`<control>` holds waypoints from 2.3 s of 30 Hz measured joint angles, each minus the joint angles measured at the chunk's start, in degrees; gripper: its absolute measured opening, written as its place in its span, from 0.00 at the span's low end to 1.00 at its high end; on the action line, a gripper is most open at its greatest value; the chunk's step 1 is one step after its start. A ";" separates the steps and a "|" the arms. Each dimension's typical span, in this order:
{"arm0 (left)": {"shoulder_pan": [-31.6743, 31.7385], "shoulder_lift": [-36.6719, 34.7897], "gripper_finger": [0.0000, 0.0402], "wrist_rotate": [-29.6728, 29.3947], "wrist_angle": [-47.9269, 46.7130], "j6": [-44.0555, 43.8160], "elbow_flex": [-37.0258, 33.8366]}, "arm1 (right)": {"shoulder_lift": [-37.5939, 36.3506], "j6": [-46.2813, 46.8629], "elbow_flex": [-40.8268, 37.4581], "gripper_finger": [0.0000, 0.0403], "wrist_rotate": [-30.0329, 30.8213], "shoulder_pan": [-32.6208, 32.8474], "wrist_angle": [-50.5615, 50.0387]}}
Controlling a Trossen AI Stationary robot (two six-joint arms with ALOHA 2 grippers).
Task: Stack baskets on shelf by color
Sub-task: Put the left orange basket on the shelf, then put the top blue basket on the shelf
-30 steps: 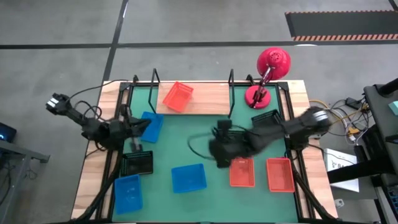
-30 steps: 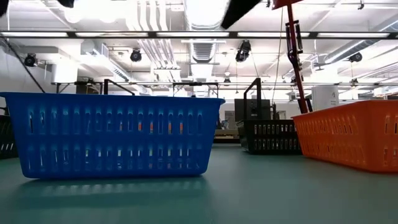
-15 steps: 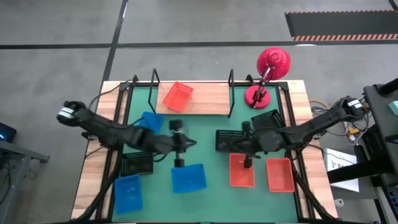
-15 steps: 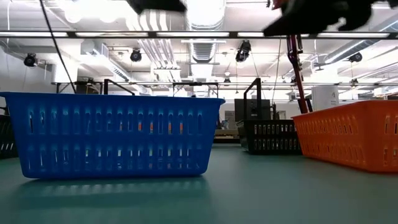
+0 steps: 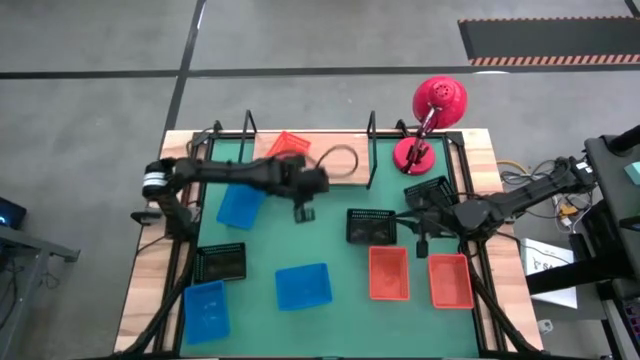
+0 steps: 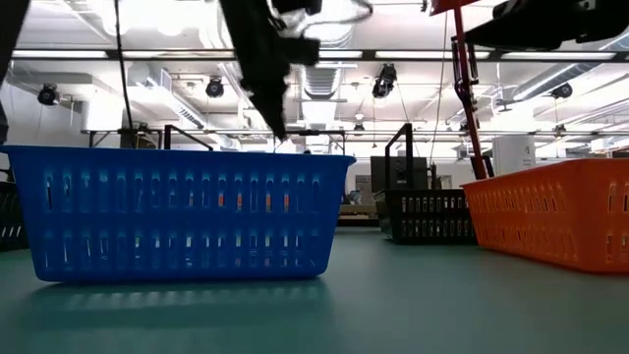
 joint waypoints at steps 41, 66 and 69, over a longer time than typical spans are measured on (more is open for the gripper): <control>20.30 6.79 0.00 -6.66 5.51 5.41 1.39 | 0.01 1.53 -0.13 0.02 0.02 0.00 -4.16; 18.93 3.04 0.00 -6.46 -2.35 0.52 1.05 | 0.01 1.50 -0.13 0.02 0.09 0.00 -4.37; 16.37 -0.31 0.00 -6.42 -3.95 -3.77 0.97 | 0.01 1.48 -0.13 0.02 0.09 0.00 -4.38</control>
